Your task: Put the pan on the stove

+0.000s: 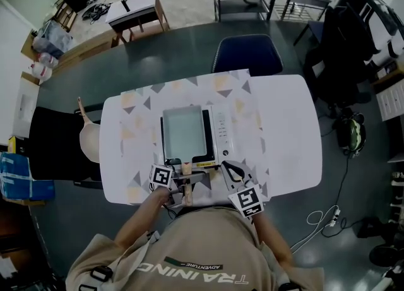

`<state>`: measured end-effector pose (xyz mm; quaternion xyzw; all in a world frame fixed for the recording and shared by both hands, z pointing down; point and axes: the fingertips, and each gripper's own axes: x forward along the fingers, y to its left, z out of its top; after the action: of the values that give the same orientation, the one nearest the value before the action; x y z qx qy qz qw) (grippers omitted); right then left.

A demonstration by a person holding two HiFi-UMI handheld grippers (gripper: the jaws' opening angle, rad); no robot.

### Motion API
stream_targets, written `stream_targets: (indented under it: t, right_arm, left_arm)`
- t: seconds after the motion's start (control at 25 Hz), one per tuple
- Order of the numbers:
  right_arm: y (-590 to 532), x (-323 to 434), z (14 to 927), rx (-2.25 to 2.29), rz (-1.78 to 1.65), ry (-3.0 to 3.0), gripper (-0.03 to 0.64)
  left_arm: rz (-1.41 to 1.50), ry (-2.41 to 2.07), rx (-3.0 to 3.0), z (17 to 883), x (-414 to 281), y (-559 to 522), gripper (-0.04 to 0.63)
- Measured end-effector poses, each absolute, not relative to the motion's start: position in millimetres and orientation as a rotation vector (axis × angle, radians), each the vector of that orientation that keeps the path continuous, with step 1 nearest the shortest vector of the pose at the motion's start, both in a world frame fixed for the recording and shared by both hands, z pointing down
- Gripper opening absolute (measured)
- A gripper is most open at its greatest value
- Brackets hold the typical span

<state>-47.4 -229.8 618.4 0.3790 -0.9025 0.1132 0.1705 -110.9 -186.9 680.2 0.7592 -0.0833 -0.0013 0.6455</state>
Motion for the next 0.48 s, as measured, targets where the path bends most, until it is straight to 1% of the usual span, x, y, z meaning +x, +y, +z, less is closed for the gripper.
stream_targets:
  t: [0.48]
  right_arm:
    - [-227.7, -49.5, 619.1, 1.084, 0.331, -2.557, 0.002]
  left_arm:
    - [-0.024, -0.180, 1.736, 683.6, -112.4, -187.0, 0.066]
